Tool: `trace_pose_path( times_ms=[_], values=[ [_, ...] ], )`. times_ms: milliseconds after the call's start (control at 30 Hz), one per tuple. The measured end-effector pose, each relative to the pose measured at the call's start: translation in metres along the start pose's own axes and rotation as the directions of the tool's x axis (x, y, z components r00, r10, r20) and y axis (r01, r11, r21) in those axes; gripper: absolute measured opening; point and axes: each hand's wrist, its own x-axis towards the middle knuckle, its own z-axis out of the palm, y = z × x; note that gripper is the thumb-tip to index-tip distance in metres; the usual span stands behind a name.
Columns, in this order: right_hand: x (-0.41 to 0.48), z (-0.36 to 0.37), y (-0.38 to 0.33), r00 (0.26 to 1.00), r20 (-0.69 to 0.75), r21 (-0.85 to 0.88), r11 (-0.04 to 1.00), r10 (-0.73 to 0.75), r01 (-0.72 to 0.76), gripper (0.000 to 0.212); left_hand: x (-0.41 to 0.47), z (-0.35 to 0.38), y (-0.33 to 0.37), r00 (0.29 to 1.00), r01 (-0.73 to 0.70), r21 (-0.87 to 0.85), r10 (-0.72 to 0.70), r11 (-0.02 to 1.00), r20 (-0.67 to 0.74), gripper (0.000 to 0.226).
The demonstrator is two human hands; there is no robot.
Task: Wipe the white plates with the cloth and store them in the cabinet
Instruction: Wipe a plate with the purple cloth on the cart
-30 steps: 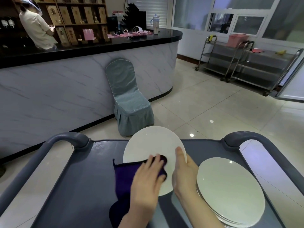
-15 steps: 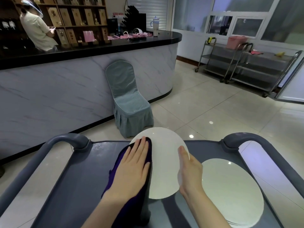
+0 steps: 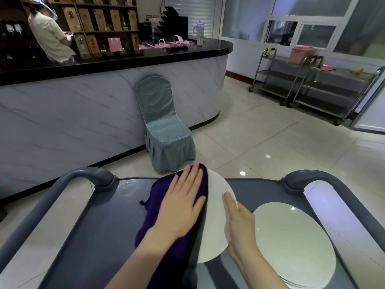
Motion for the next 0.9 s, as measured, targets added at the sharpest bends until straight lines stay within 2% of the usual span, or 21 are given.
trace_pose_path(
  times_ms=[67, 133, 233, 367, 433, 500, 567, 633, 700, 767, 833, 867, 900],
  values=[
    [0.002, -0.005, -0.006, 1.000, 0.020, -0.022, 0.999, -0.024, 0.025, 0.039, 0.002, -0.009, -0.013, 0.997, 0.053, -0.029, -0.055, 0.998, -0.057, 0.065],
    [0.006, -0.010, -0.012, 0.994, 0.074, -0.084, 0.993, -0.081, 0.087, 0.050, 0.000, -0.015, -0.022, 0.988, 0.135, -0.201, -0.148, 0.970, -0.049, 0.060],
    [0.012, -0.017, -0.026, 0.962, 0.233, -0.293, 0.933, -0.143, 0.209, 0.055, -0.001, -0.026, -0.026, 0.968, 0.240, -0.482, -0.248, 0.843, 0.048, 0.033],
    [0.022, -0.019, -0.042, 0.884, 0.439, -0.484, 0.788, -0.158, 0.381, 0.065, -0.001, -0.036, -0.022, 0.952, 0.287, -0.624, -0.290, 0.726, 0.101, 0.007],
    [0.026, -0.016, -0.050, 0.869, 0.458, -0.497, 0.756, -0.188, 0.426, 0.070, -0.005, -0.038, -0.018, 0.927, 0.337, -0.695, -0.354, 0.635, 0.126, 0.015],
    [0.031, -0.015, -0.053, 0.901, 0.369, -0.426, 0.820, -0.228, 0.382, 0.060, -0.012, -0.037, -0.013, 0.859, 0.394, -0.793, -0.494, 0.465, 0.137, 0.016],
    [0.030, -0.009, -0.048, 0.967, 0.152, -0.174, 0.958, -0.202, 0.228, 0.041, -0.023, -0.026, 0.000, 0.738, 0.430, -0.874, -0.646, 0.228, 0.194, 0.017],
    [0.022, 0.001, -0.037, 0.989, -0.057, 0.028, 0.990, -0.133, 0.135, 0.032, -0.030, -0.010, 0.015, 0.620, 0.445, -0.895, -0.732, 0.031, 0.283, 0.021],
    [0.012, 0.007, -0.020, 0.986, -0.136, 0.033, 0.994, -0.099, 0.104, 0.027, -0.032, -0.001, 0.022, 0.526, 0.452, -0.886, -0.771, -0.103, 0.358, 0.022],
    [0.007, 0.004, -0.006, 0.993, -0.067, -0.065, 0.993, -0.099, 0.095, 0.023, -0.031, -0.002, 0.017, 0.492, 0.440, -0.884, -0.781, -0.157, 0.384, 0.021],
    [0.011, -0.013, 0.000, 0.974, 0.090, -0.261, 0.939, -0.208, 0.225, 0.024, -0.031, -0.010, 0.004, 0.490, 0.443, -0.885, -0.790, -0.139, 0.369, 0.023],
    [0.013, -0.025, 0.001, 0.943, 0.187, -0.365, 0.871, -0.277, 0.328, 0.040, -0.031, -0.014, -0.004, 0.488, 0.453, -0.884, -0.796, -0.121, 0.359, 0.024],
    [0.016, -0.037, -0.001, 0.890, 0.294, -0.469, 0.758, -0.349, 0.453, 0.060, -0.030, -0.018, -0.011, 0.487, 0.465, -0.879, -0.800, -0.102, 0.350, 0.025]
  ],
)
